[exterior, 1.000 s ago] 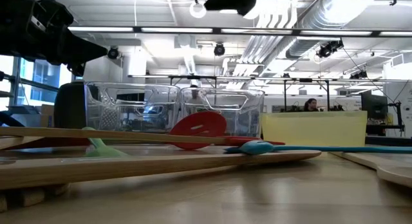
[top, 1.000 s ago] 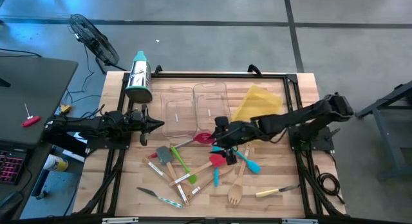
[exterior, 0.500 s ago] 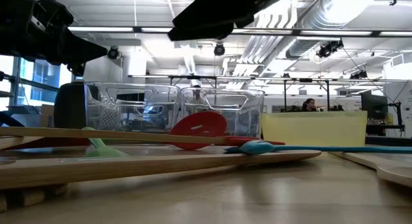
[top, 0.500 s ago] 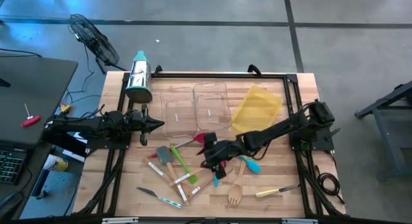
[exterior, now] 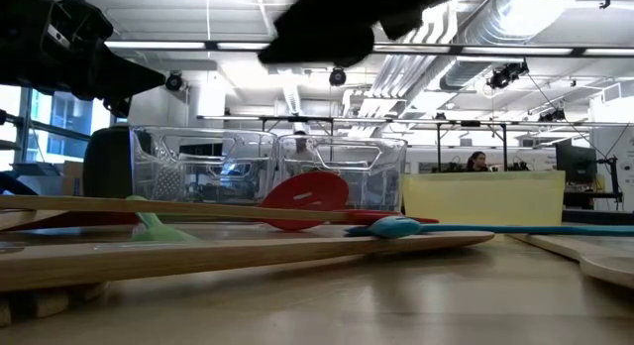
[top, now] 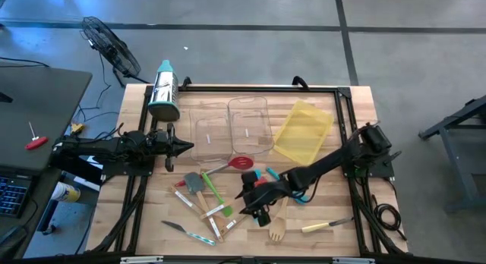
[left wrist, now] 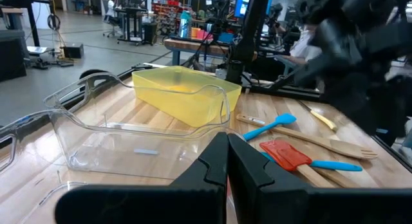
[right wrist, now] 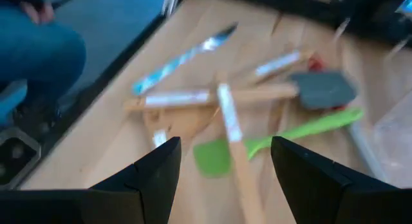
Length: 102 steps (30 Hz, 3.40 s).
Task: Pick & Place Kitchen Items
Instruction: Put the orange spatula into the left transparent bin
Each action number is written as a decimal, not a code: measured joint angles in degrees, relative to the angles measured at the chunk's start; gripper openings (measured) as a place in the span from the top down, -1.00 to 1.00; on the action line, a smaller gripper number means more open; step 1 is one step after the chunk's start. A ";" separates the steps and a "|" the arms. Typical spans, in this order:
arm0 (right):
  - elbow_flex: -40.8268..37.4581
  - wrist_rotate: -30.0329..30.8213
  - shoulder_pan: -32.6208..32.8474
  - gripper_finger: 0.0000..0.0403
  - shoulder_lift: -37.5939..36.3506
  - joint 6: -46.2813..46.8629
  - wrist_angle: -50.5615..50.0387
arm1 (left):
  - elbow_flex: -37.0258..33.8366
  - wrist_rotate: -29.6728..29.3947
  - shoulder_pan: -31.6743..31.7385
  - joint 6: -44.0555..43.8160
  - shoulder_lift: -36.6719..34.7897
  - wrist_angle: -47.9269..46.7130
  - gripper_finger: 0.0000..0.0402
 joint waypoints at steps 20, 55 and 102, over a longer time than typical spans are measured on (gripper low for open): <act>0.01 3.34 -1.11 -0.17 9.02 0.52 5.36 | 0.00 0.01 0.00 0.00 0.01 0.00 1.00; 0.09 5.83 -3.85 -0.17 14.05 3.29 4.13 | 0.00 0.10 0.00 0.00 0.02 0.00 1.00; 8.82 5.51 0.90 0.68 12.34 -2.96 6.67 | 0.00 0.01 0.00 0.00 0.01 -0.02 1.00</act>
